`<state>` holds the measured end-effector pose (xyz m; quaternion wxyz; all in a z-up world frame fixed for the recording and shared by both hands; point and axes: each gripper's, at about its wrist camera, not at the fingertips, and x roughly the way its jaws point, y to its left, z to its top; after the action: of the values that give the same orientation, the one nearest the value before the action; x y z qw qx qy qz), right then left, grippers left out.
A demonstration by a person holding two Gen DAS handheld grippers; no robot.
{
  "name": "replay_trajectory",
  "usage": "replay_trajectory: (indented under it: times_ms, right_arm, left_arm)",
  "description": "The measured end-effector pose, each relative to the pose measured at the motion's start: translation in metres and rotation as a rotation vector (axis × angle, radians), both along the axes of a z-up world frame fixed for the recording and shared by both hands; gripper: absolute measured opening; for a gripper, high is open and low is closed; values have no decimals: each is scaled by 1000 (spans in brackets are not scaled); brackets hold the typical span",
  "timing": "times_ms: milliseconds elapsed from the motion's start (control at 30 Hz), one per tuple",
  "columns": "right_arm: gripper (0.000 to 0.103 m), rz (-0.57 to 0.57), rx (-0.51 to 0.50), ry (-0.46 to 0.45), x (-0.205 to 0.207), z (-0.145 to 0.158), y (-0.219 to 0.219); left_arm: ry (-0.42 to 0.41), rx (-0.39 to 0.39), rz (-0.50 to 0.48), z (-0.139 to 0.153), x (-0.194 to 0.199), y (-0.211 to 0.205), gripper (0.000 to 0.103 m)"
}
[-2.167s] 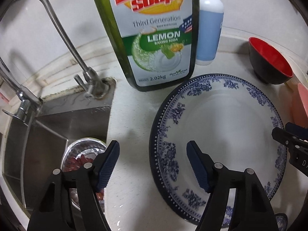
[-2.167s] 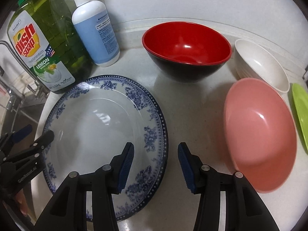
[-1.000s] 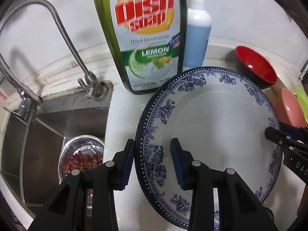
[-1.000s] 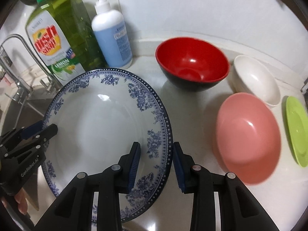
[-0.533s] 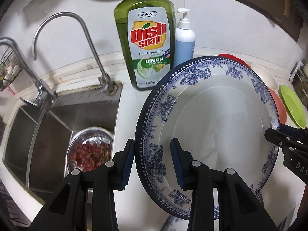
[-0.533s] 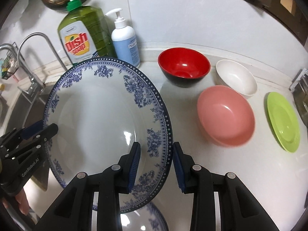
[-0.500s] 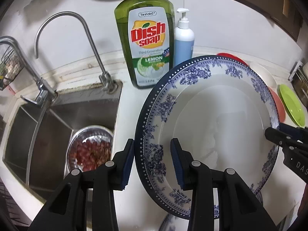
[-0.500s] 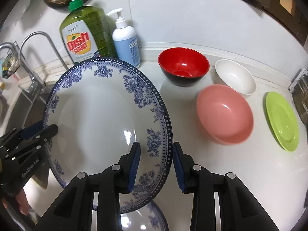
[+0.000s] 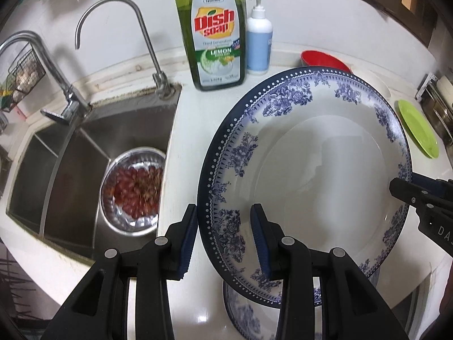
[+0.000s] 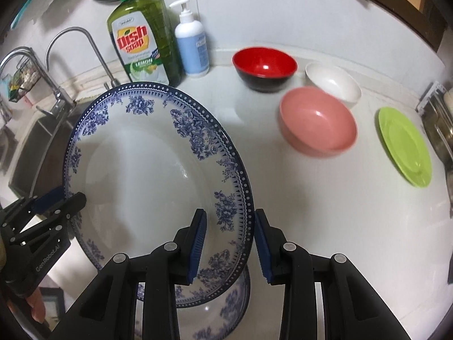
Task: Organize plates and bowls
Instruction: 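Lower the held plate with both tools onto the smaller plate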
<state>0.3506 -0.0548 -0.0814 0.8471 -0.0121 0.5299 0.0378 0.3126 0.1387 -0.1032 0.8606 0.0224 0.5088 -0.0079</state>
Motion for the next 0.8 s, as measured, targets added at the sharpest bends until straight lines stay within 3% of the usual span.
replay_trajectory:
  times_ms: [433,800]
  right_arm:
    - [36,10,17,130,-41,-26,-3]
    - [36,6,8,213,-42,-40,-2]
  left_arm:
    - [78,-11,1,-9,-35,-2,37]
    - [148,-30,-17,-24,-42,-5,37]
